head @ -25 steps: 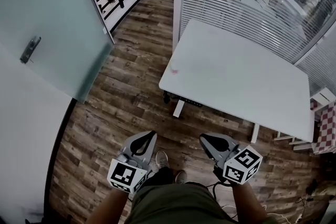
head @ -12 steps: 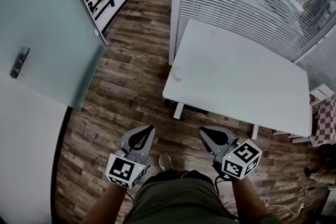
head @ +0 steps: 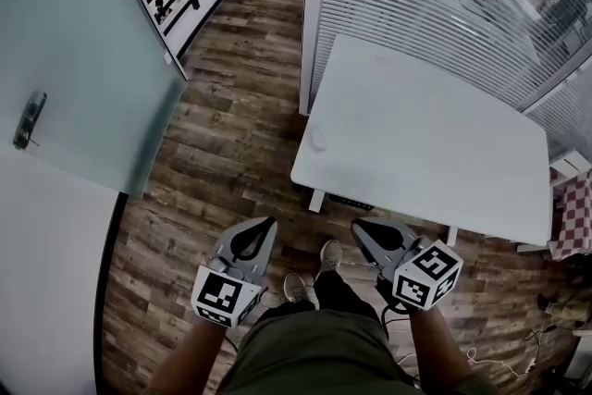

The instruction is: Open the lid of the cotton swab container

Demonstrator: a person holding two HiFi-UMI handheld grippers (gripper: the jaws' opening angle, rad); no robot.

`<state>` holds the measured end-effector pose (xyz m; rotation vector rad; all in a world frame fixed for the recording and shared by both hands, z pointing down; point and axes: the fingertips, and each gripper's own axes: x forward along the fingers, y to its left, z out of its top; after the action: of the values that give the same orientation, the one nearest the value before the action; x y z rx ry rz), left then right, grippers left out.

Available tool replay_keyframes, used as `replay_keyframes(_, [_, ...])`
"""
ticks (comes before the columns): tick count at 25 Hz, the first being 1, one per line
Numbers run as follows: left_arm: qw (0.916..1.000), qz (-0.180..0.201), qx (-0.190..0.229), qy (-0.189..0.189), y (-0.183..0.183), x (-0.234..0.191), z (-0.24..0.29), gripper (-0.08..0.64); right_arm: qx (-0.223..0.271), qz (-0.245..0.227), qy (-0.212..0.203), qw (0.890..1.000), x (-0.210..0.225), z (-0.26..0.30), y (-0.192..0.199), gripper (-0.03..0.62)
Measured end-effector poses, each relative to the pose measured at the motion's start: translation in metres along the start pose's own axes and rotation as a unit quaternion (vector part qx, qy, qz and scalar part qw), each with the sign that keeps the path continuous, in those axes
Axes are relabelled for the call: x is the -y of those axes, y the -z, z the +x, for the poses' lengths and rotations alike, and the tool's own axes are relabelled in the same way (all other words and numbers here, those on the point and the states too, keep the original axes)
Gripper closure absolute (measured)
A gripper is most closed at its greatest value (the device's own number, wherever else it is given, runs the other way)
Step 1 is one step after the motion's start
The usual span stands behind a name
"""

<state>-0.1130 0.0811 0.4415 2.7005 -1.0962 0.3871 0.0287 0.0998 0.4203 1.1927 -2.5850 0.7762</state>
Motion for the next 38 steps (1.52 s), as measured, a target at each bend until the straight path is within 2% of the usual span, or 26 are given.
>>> replay_keyframes(8, [0.9999, -0.004, -0.005, -0.015, -0.011, -0.013, 0.038, 0.552, -0.009, -0.001, -0.022, 1.000, 0.036, 0.023, -0.017, 0.583])
replay_keyframes(18, [0.9977, -0.024, -0.040, -0.049, 0.008, -0.034, 0.110, 0.552, -0.037, 0.010, -0.057, 0.998, 0.095, 0.047, -0.025, 0.583])
replay_keyframes(26, [0.9964, -0.032, -0.048, -0.061, 0.025, -0.049, 0.158, 0.552, -0.067, 0.011, -0.084, 0.994, 0.135, 0.065, -0.033, 0.583])
replay_keyframes(33, [0.9946, -0.023, -0.057, -0.083, 0.035, -0.055, 0.200, 0.543, -0.094, 0.018, -0.109, 0.989, 0.168, 0.086, -0.014, 0.583])
replay_keyframes(38, [0.9950, -0.014, -0.074, -0.066, 0.052, -0.058, 0.222, 0.500, -0.114, 0.019, -0.118, 0.986, 0.178, 0.100, 0.004, 0.583])
